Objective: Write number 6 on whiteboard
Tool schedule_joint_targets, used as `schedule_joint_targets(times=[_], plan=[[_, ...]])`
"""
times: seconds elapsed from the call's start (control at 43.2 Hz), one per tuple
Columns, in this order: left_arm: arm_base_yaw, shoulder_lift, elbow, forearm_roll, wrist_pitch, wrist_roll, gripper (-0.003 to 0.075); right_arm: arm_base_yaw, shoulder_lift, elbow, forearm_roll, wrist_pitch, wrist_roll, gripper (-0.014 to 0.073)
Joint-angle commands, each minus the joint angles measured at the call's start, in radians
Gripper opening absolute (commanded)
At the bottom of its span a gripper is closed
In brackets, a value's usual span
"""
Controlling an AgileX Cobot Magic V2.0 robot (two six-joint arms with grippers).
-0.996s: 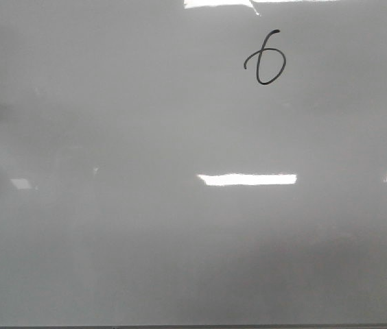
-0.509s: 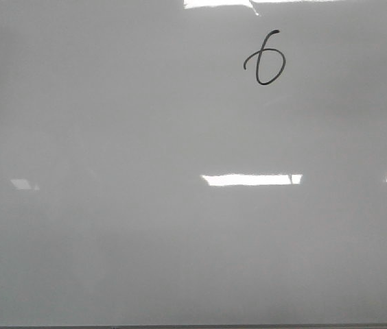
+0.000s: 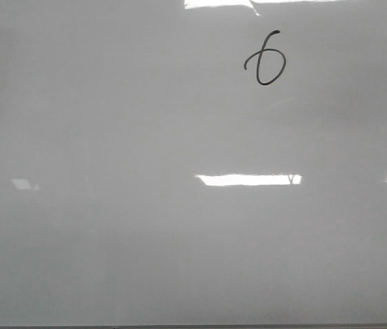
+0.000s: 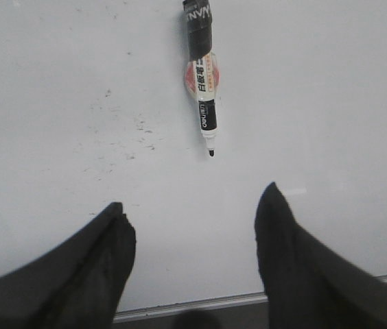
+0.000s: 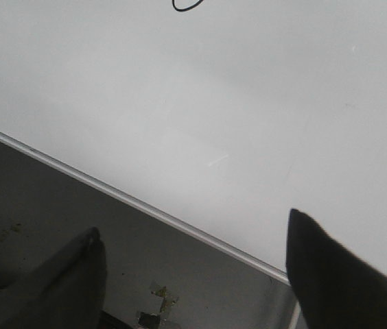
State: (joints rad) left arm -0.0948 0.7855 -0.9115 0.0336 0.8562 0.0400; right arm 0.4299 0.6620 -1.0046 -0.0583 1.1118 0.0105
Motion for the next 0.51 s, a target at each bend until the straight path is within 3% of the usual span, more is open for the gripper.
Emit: schedule_joint_targets(times=[0.0,0.139,0.301,0.347,0.486], plan=[[-0.001,-0.004,-0.034,-0.008,-0.059,0.005,0.0309,-0.005,0.001,-0.023,-0.017,-0.076,0.001,0.0475],[-0.001,-0.004,-0.034,-0.048,-0.068,0.005,0.0182,-0.005,0.001,-0.023,-0.017,-0.076,0.001,0.0216],[-0.001,-0.004,-0.034,-0.085,-0.075,0.005,0.0059,-0.005,0.001,-0.023,-0.017,-0.074,0.001,-0.0027],[-0.001,-0.004,-0.034,-0.085,-0.077,0.005,0.0031,-0.005,0.001,-0.023,-0.017,-0.074,0.001,-0.0076],[-0.001,-0.004,-0.034,-0.083,-0.074,0.005,-0.0020,-0.005,0.001,-0.023,-0.017,-0.074,0.001,-0.0068]])
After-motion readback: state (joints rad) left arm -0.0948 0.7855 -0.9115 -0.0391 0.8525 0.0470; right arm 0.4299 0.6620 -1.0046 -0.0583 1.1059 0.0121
